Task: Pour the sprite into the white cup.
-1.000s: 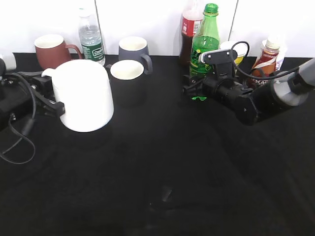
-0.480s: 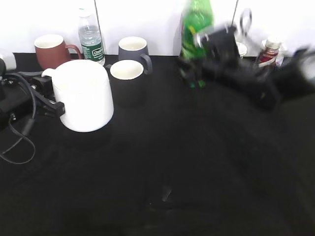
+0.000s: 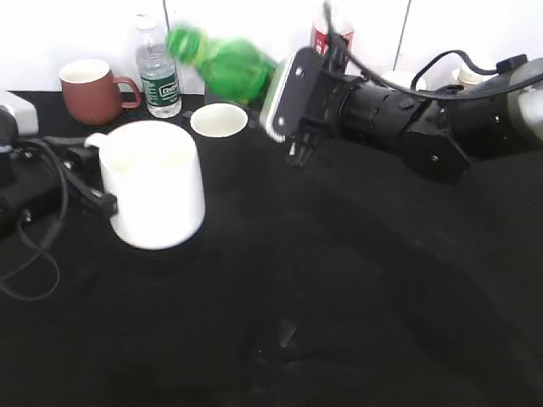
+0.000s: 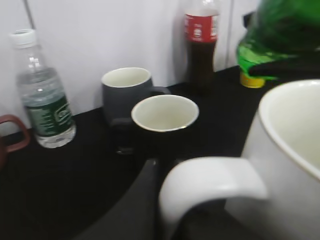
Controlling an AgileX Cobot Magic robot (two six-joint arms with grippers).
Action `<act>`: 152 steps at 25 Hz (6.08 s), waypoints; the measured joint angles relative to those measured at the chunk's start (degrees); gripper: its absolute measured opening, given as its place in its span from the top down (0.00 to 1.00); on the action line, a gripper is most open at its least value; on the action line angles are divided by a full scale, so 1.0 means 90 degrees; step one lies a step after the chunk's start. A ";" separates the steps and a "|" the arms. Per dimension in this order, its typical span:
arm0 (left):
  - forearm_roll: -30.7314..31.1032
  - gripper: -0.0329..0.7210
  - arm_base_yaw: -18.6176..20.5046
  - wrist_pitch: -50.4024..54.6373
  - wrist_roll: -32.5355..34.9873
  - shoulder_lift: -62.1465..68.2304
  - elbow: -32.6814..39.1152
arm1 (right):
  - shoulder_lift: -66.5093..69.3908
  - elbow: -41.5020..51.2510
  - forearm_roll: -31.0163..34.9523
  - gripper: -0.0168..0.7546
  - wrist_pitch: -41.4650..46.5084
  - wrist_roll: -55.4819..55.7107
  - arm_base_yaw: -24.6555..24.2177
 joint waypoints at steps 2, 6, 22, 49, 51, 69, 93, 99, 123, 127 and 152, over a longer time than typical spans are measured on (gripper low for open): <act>0.0201 0.89 0.0000 -0.0013 -0.0117 0.0000 0.0000 | 0.0000 0.0000 0.0102 0.42 -0.0084 -0.0775 0.0000; 0.0520 0.89 0.0000 -0.0096 -0.0238 0.0000 0.0000 | 0.0000 0.0000 0.0311 0.42 -0.0555 -0.2022 0.0000; 0.0860 0.89 0.0000 -0.0378 -0.0258 0.0000 0.0000 | 0.0000 0.0000 0.1202 0.44 -0.1549 -0.4408 0.0000; 0.0669 0.89 0.0000 -0.0297 -0.0239 0.0000 0.0012 | 0.0000 0.0000 0.1327 0.45 -0.1891 -0.4691 0.0000; 0.0669 0.89 0.0000 -0.0290 -0.0239 0.0000 0.0012 | -0.0005 0.0000 0.1327 0.45 -0.1897 -0.4691 0.0000; 0.0322 0.89 0.0000 -0.0670 -0.0233 0.0000 0.0030 | -0.0012 0.0000 0.1280 0.45 -0.1885 -0.2914 0.0005; -0.2398 0.89 0.1191 -0.0713 0.0567 0.4522 -0.4461 | -0.0012 0.0000 0.1628 0.46 -0.0924 0.4200 0.0005; -0.2404 0.77 0.1191 -0.0790 0.0393 0.4841 -0.4596 | -0.0012 0.0000 0.1632 0.46 -0.0924 0.4200 0.0005; -0.1739 0.46 0.0193 0.0344 0.0386 0.0757 -0.0591 | 0.2571 -0.0545 0.3370 0.29 -0.2197 0.3650 -0.0612; -0.1732 0.46 0.0193 0.0659 0.0380 0.0757 -0.0591 | 0.2305 -0.0310 0.3370 0.14 -0.1884 0.3674 -0.0612; -0.2236 0.24 -0.0401 1.4090 0.0270 -0.6962 -0.2799 | -0.7001 0.0915 0.2481 0.21 1.1062 0.4576 -0.0612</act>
